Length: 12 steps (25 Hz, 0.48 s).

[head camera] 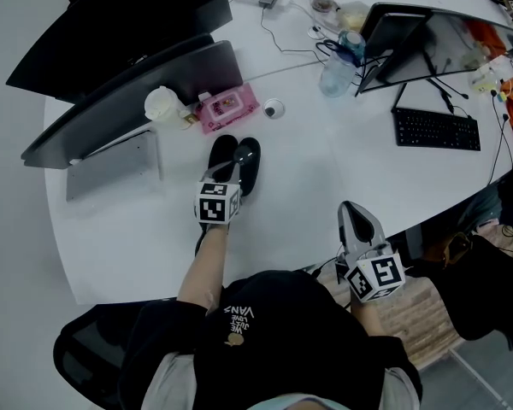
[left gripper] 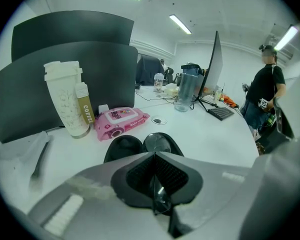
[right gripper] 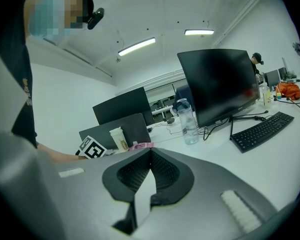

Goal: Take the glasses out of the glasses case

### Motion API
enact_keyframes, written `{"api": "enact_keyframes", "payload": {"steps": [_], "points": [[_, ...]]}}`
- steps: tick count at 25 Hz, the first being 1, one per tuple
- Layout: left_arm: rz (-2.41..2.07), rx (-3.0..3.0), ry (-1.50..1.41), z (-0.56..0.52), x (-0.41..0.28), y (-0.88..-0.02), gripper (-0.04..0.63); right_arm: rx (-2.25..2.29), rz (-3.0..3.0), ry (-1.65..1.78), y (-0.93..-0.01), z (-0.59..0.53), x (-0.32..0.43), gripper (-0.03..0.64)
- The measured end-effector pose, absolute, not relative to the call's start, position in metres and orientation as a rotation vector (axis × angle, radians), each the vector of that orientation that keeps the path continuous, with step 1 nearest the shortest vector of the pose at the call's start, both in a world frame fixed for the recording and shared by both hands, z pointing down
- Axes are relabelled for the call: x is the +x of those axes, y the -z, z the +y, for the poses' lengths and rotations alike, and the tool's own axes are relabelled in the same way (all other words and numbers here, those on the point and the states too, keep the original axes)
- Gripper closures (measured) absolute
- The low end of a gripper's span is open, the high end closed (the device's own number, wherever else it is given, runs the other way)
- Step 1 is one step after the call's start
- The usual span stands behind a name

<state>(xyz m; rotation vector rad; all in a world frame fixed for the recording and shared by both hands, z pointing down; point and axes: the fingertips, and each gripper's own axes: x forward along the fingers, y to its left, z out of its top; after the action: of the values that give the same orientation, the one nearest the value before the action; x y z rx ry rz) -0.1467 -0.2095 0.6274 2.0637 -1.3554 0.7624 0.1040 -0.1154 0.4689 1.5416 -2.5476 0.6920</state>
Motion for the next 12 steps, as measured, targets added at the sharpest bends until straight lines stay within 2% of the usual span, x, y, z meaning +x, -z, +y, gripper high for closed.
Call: {"api": "enact_keyframes", "payload": {"steps": [12], "points": [[-1.399, 2.120, -0.706, -0.204, -0.150, -0.597, 0.588, 1.527, -2.589, -0.649, -0.455, -0.106, 0.100, 0.618]]}}
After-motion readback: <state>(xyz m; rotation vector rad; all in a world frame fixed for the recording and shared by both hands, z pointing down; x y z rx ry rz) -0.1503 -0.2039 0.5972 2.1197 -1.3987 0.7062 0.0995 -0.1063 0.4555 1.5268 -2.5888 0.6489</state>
